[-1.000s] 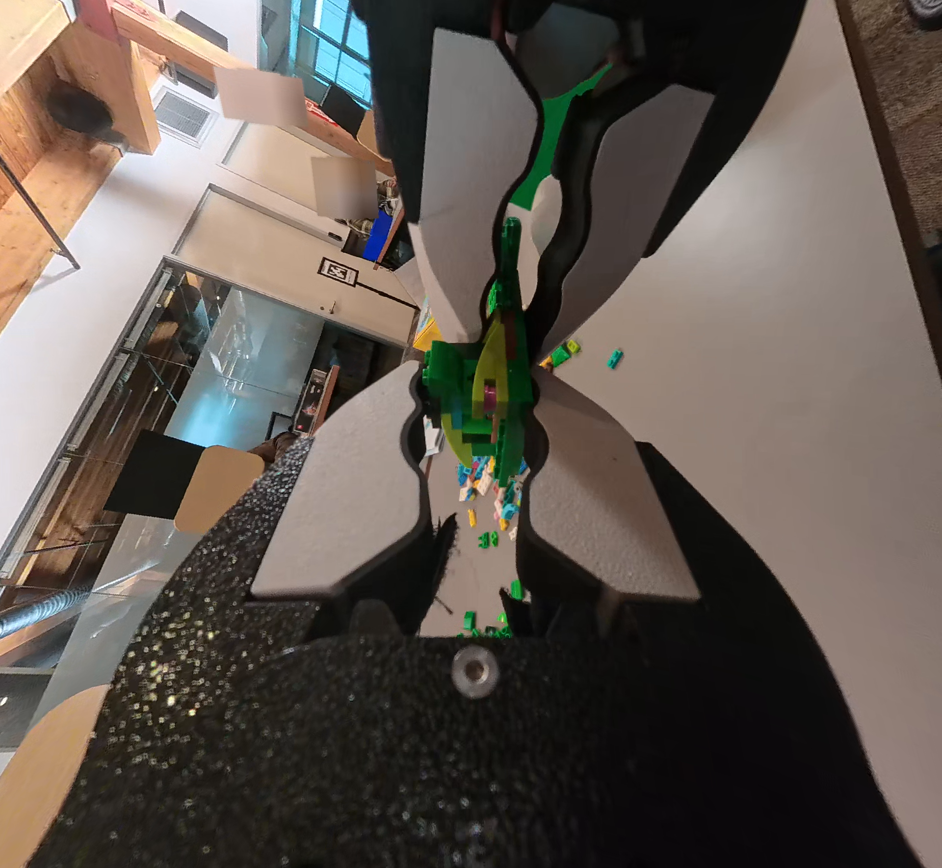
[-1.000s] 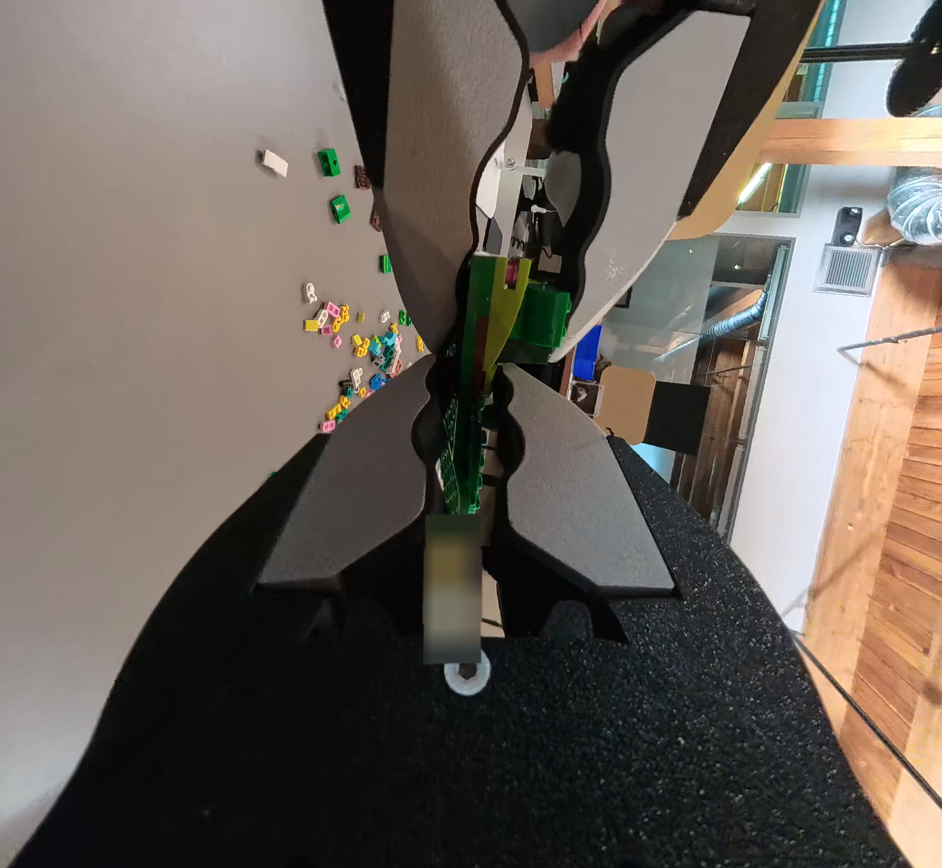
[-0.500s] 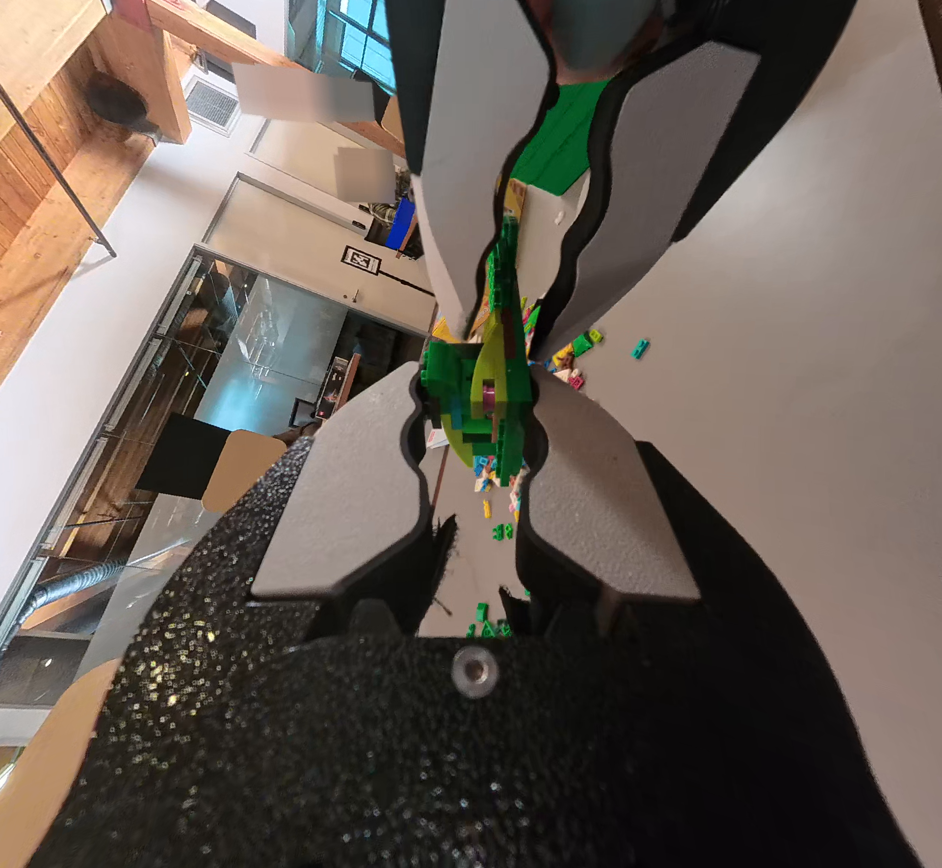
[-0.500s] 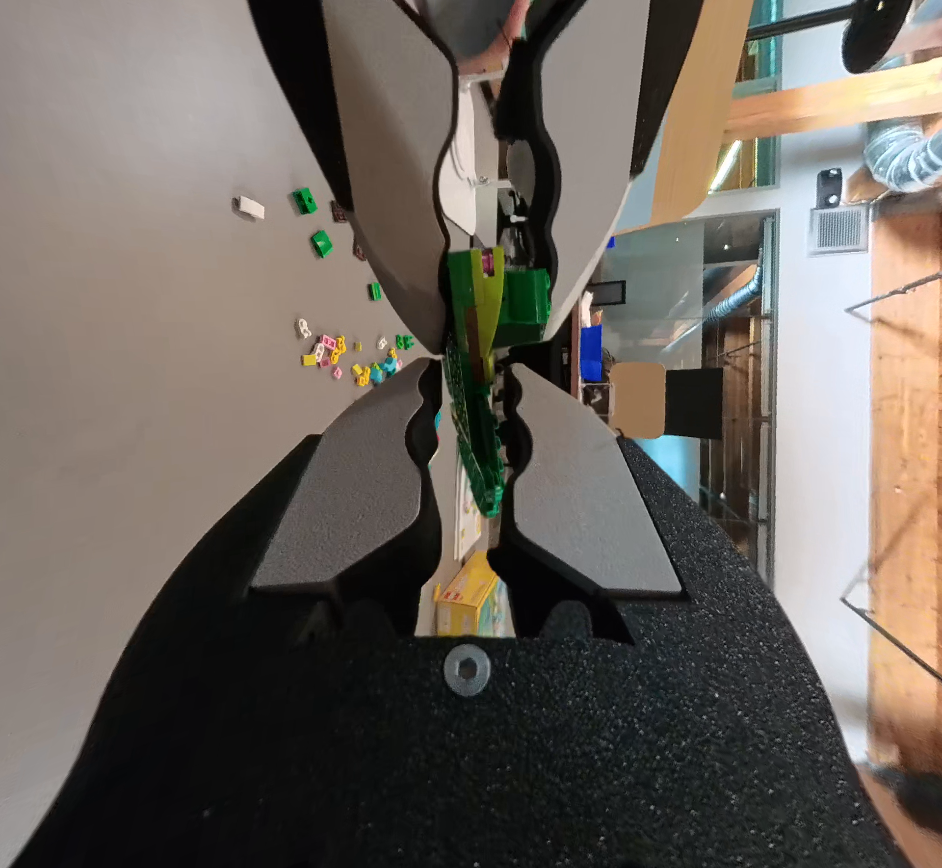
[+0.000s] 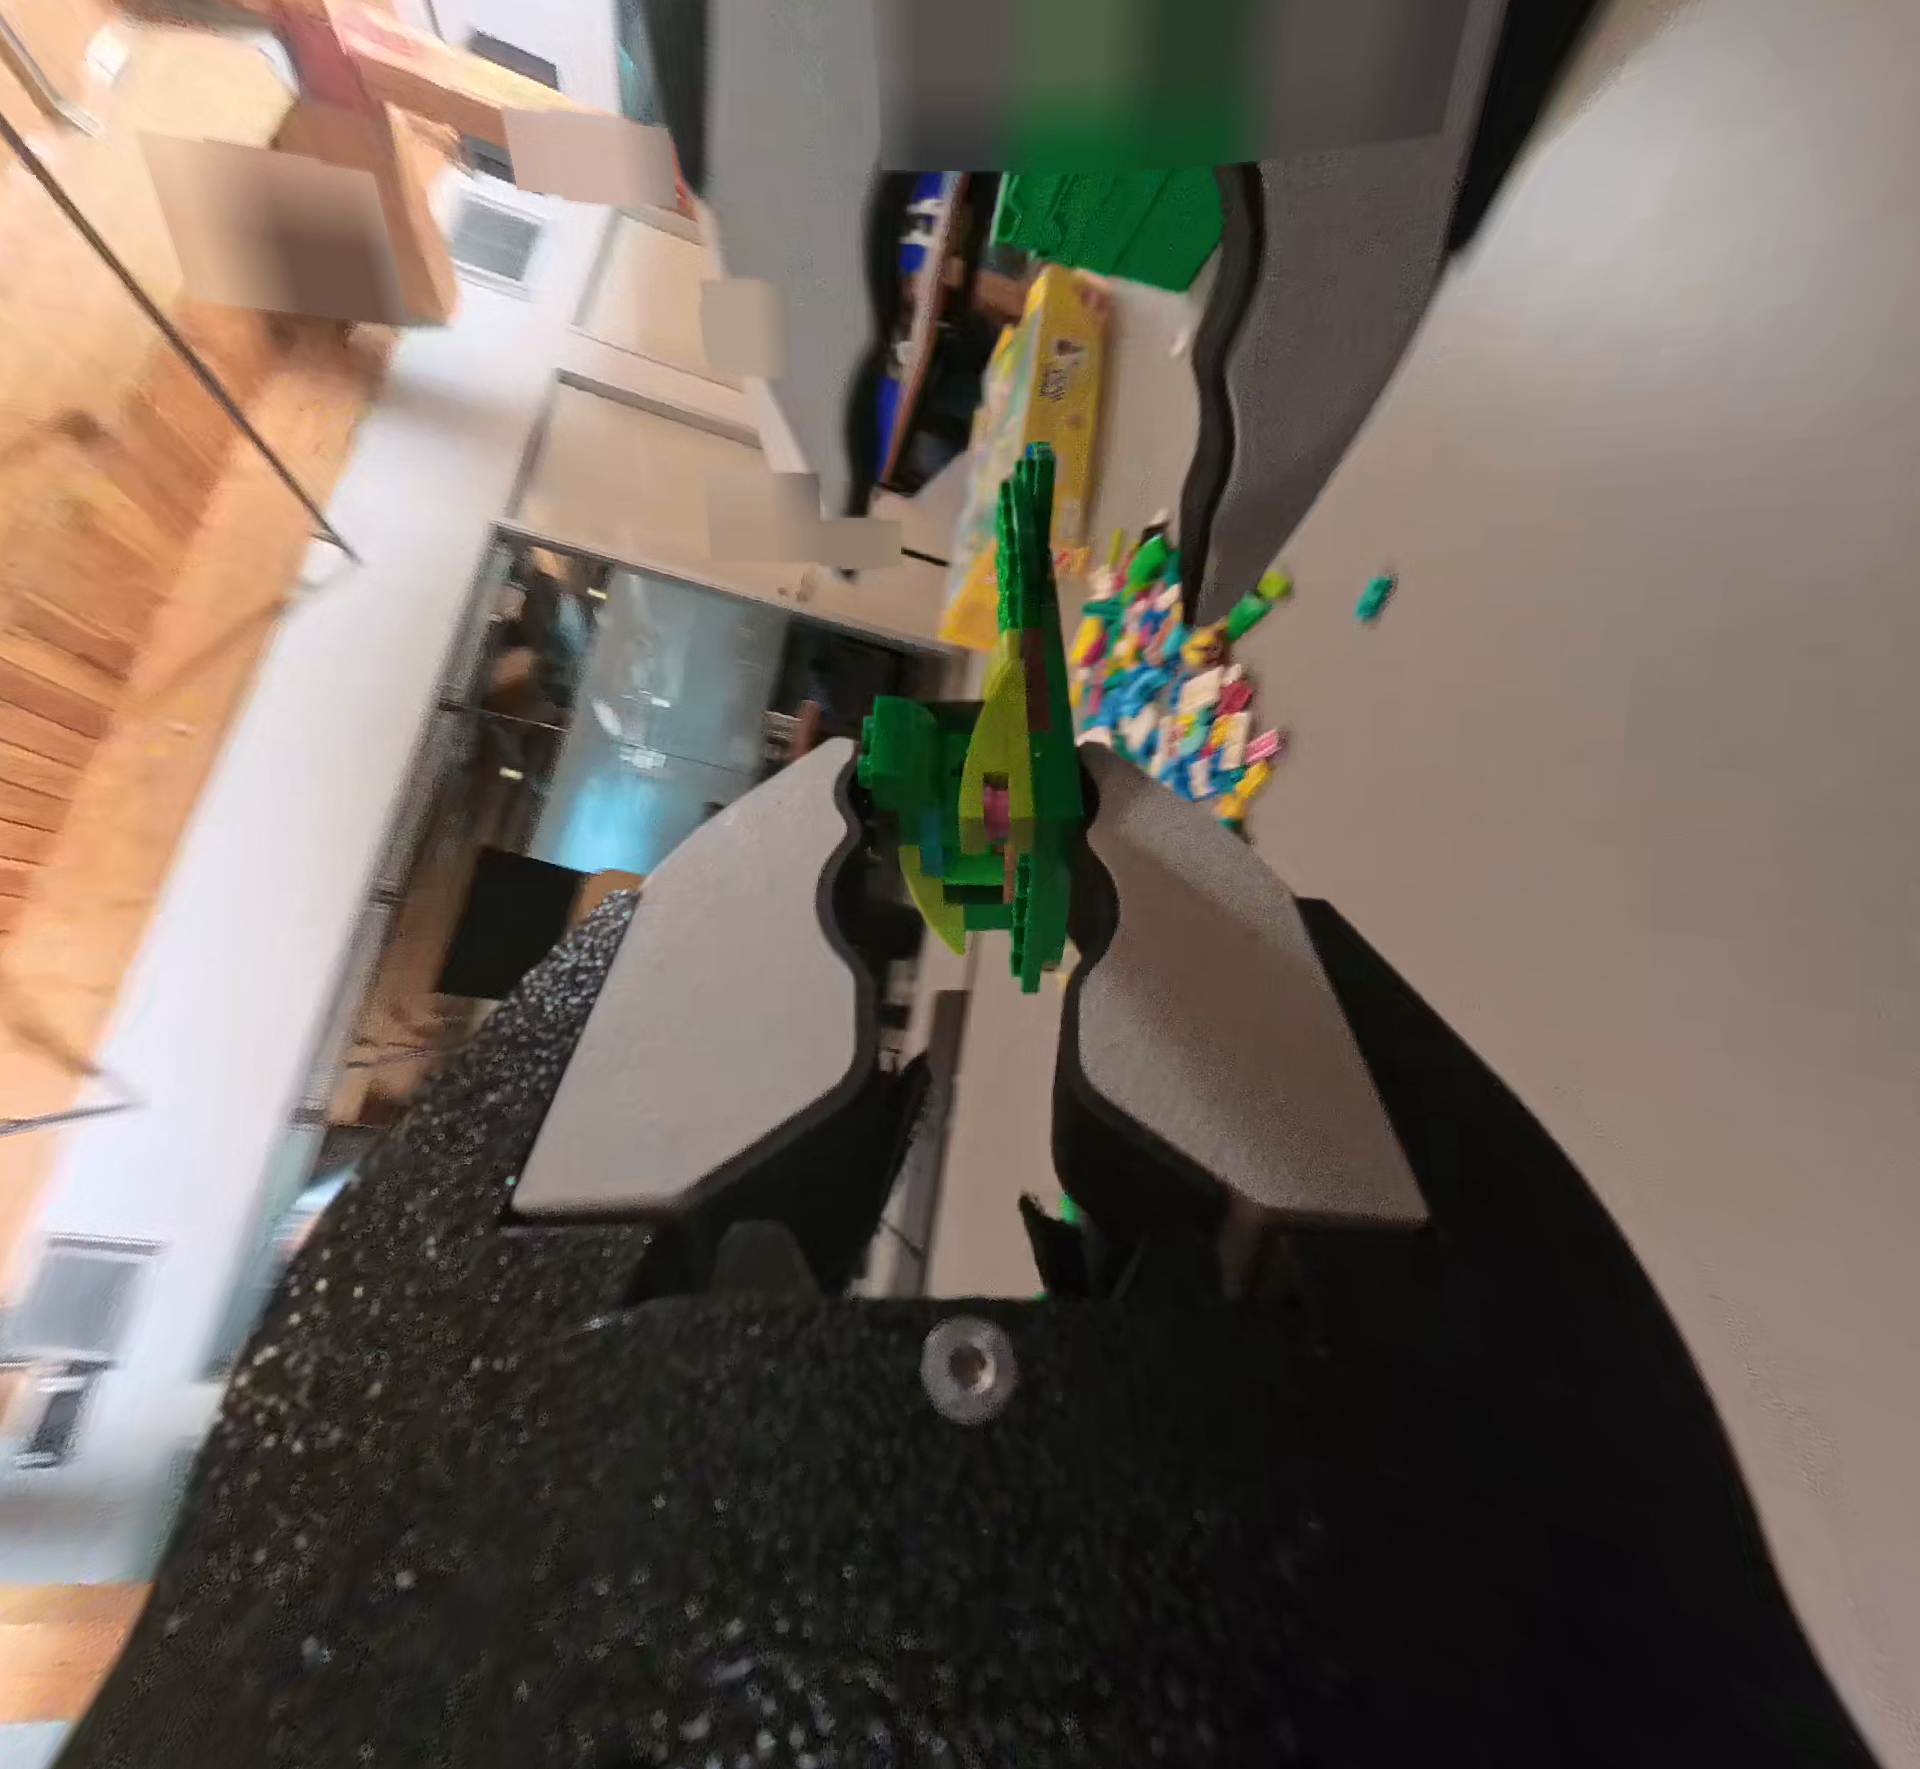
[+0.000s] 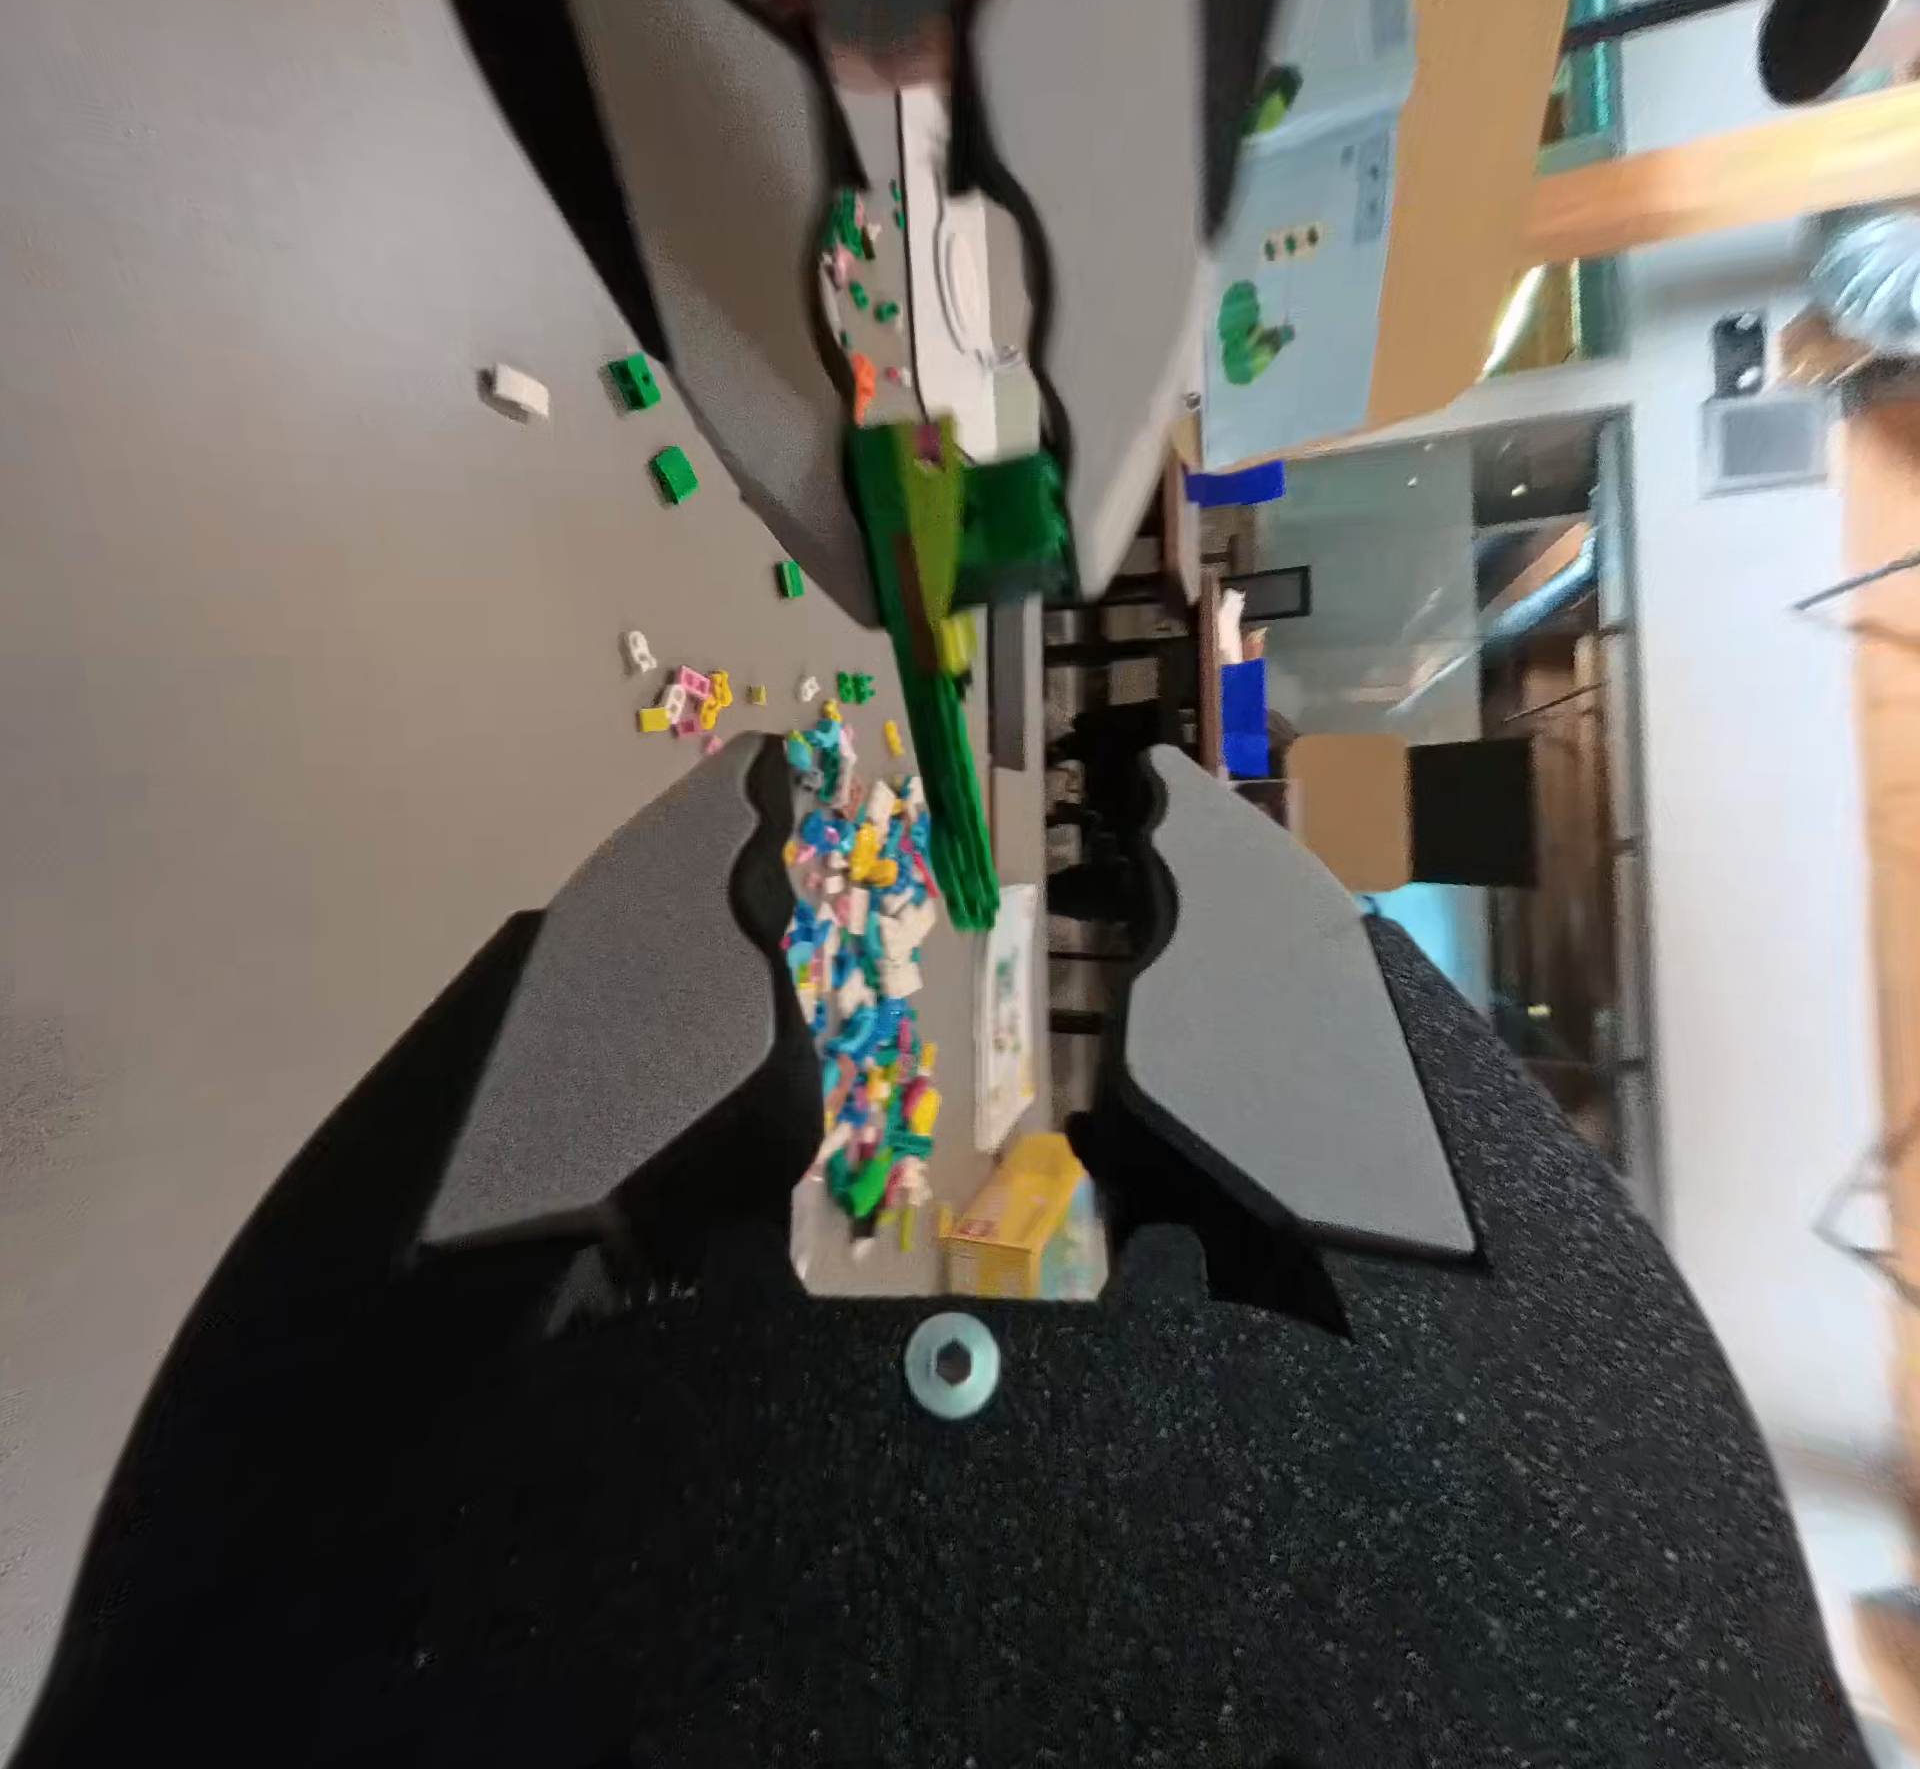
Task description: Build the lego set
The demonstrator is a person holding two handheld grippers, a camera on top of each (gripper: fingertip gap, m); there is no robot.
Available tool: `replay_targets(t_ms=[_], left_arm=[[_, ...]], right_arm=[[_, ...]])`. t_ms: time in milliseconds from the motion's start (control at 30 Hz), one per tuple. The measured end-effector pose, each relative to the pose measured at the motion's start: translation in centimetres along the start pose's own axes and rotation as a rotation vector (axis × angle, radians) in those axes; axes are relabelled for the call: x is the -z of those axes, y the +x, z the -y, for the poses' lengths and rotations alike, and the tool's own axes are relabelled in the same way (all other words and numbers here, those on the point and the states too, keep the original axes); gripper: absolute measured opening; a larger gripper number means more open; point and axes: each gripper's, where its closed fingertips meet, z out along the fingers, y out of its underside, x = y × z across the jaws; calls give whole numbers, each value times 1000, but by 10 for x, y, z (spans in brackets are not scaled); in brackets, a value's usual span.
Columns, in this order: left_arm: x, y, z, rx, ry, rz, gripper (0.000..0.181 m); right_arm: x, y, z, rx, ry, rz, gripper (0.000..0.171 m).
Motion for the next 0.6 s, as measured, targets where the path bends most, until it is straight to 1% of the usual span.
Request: replay_targets(t_ms=[33,133,233,333,467,533,600], left_arm=[[0,0,-3,-61,18,43,35],[2,8,-15,-188,73,145,34],[-1,15,-30,-243,78,204,34],[-1,15,-43,-264,73,269,34],[-3,25,-58,-234,69,262,34],[-4,29,-63,-213,64,252,34],[-6,34,-66,-152,77,198,34]], right_arm=[[2,2,-5,-56,23,2,66],[4,10,-14,-225,174,-14,66],[-3,19,-25,-433,336,-42,66],[-18,20,-31,-608,498,-5,64],[-44,20,-36,-695,661,8,65],[-56,23,-40,-749,716,-1,65],[-60,19,-34,-768,770,83,63]])
